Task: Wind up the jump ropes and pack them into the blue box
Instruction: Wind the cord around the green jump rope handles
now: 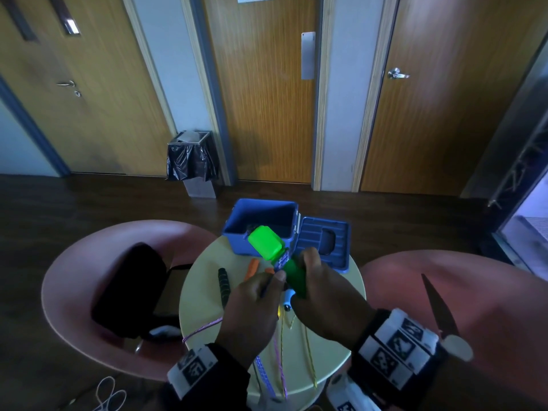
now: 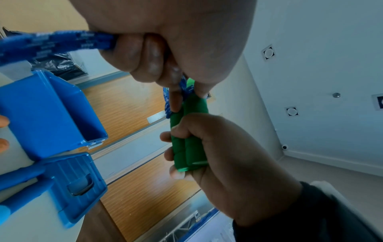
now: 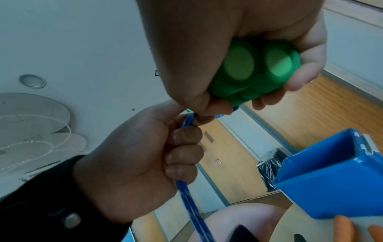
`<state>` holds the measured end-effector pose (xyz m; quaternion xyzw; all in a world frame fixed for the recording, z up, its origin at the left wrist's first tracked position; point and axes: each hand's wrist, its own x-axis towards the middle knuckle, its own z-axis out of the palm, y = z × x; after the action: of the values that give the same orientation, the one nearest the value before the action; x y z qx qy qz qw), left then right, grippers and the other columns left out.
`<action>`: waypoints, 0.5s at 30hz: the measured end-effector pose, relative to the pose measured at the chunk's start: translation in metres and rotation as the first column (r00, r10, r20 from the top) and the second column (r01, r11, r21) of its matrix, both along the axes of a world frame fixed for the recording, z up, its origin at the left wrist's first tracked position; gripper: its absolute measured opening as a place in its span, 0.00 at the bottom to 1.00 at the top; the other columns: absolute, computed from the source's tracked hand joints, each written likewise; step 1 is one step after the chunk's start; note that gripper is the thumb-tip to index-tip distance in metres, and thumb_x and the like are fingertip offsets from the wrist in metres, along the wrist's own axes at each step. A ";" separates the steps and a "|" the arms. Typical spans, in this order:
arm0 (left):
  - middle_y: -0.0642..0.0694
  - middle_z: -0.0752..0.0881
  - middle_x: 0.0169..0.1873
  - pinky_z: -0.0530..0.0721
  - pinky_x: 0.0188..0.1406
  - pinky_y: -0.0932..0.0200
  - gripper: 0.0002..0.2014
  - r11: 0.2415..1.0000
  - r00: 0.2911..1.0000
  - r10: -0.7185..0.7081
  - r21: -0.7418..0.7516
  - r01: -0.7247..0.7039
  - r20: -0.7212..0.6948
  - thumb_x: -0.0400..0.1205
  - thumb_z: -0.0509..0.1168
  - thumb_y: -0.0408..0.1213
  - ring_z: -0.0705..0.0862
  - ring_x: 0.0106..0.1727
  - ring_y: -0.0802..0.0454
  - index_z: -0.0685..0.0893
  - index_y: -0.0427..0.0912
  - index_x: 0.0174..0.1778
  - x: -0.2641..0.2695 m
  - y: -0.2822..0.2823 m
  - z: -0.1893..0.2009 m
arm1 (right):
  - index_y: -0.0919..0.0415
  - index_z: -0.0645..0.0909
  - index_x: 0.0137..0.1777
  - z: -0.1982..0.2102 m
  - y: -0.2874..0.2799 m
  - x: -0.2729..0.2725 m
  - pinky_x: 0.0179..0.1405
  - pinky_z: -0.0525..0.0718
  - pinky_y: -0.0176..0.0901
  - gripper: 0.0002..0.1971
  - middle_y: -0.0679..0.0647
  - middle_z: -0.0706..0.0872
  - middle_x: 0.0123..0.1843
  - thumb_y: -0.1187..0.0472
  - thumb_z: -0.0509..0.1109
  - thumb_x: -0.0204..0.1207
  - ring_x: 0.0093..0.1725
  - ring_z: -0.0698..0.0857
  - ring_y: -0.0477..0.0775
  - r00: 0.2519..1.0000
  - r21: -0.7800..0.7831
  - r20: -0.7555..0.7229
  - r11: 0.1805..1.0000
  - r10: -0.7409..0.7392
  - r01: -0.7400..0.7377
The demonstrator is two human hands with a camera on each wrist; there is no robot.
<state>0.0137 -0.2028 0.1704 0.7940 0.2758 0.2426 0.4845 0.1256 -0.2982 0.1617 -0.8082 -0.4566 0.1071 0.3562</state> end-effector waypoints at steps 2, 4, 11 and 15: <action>0.58 0.79 0.18 0.80 0.45 0.51 0.24 1.000 1.000 0.010 -0.011 -0.010 0.001 0.88 0.61 0.44 0.80 0.64 0.31 0.82 0.60 0.23 0.000 -0.002 0.001 | 0.48 0.60 0.50 0.004 0.000 0.000 0.33 0.78 0.51 0.17 0.51 0.79 0.42 0.54 0.64 0.65 0.38 0.82 0.56 0.998 -0.053 0.059 0.999 -0.005 0.008; 0.55 0.78 0.17 0.79 0.28 0.62 0.25 0.998 1.000 0.021 -0.061 -0.021 0.009 0.88 0.62 0.42 0.85 0.51 0.34 0.81 0.54 0.21 0.000 0.000 0.000 | 0.48 0.59 0.52 0.006 0.001 -0.002 0.37 0.84 0.55 0.19 0.53 0.80 0.45 0.54 0.64 0.65 0.41 0.84 0.58 0.990 -0.124 0.143 0.992 -0.012 0.030; 0.42 0.89 0.35 0.72 0.25 0.66 0.19 0.991 0.973 -0.134 -0.014 0.134 -0.190 0.86 0.64 0.38 0.88 0.39 0.56 0.81 0.48 0.26 -0.012 0.014 0.000 | 0.55 0.60 0.67 0.004 0.004 0.010 0.42 0.84 0.52 0.23 0.56 0.80 0.53 0.58 0.64 0.75 0.51 0.85 0.62 0.863 -0.318 0.505 0.930 0.003 0.183; 0.34 0.86 0.48 0.71 0.32 0.58 0.13 0.904 0.881 -0.203 0.264 0.336 -0.427 0.86 0.61 0.45 0.76 0.64 0.39 0.81 0.44 0.38 -0.021 0.019 0.006 | 0.56 0.57 0.70 -0.007 -0.001 0.027 0.41 0.76 0.49 0.24 0.54 0.81 0.56 0.59 0.63 0.78 0.54 0.84 0.59 0.816 -0.449 0.566 0.873 0.115 0.189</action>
<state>-0.0072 -0.1841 0.1764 0.9268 0.2069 0.0518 0.3091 0.1524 -0.2997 0.1542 -0.8739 -0.4845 -0.0387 -0.0111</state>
